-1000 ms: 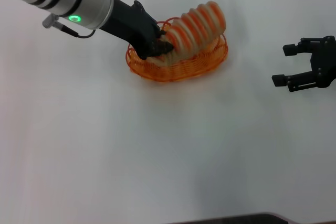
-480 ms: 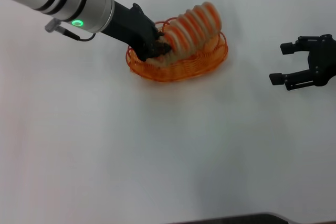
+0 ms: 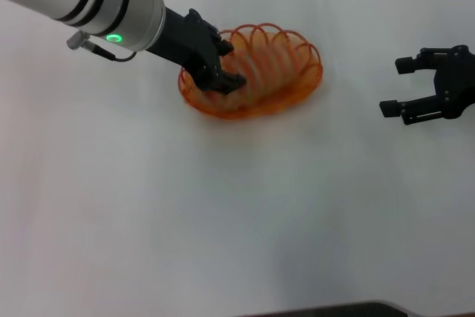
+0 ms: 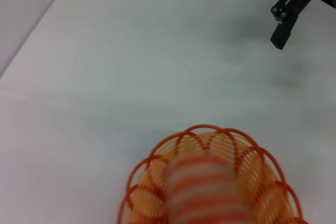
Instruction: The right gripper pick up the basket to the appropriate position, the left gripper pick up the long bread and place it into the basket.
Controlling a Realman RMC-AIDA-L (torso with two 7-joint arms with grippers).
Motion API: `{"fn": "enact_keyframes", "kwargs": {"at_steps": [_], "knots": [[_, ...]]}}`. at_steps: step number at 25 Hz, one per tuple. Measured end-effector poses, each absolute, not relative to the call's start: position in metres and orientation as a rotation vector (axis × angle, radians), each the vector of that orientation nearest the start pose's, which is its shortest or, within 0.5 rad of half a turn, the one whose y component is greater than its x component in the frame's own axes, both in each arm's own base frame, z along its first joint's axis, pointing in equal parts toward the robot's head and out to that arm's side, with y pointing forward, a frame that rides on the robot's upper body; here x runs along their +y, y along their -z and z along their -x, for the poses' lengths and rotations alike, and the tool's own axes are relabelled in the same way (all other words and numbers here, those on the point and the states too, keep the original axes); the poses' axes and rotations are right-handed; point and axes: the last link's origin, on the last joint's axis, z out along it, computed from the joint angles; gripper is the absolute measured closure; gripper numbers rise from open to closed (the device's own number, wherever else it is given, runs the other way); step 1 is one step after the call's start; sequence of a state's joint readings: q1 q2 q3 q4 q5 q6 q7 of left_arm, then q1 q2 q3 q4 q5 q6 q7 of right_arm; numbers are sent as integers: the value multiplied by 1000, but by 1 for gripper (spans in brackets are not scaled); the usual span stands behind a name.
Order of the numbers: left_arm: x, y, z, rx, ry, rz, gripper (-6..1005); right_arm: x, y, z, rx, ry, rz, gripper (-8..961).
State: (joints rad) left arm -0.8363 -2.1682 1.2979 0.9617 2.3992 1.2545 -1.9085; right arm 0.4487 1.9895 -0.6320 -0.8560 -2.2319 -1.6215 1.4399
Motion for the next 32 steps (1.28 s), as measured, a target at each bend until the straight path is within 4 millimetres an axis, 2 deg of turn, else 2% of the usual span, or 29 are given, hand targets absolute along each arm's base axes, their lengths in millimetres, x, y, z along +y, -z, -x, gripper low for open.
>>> {"fn": "enact_keyframes", "kwargs": {"at_steps": [4,10,15,20,26,32], "knots": [[392,72,124,-154,-193,2904,394,317,-65,-313,623,-275,2719,4],[394,70,125,-192,-176,2885,253,319,-65,-312,620,-277,2718,4],[397,59,128,-350,-86,2862,135,321,-68,-311,622,-296,2698,3],[391,41,141,-473,134,2839,135,323,-78,-311,629,-364,2641,3],[376,20,177,-611,343,2790,134,323,-87,-310,603,-440,2591,3],[350,6,217,-744,454,2761,134,322,-84,-310,565,-433,2603,3]]}}
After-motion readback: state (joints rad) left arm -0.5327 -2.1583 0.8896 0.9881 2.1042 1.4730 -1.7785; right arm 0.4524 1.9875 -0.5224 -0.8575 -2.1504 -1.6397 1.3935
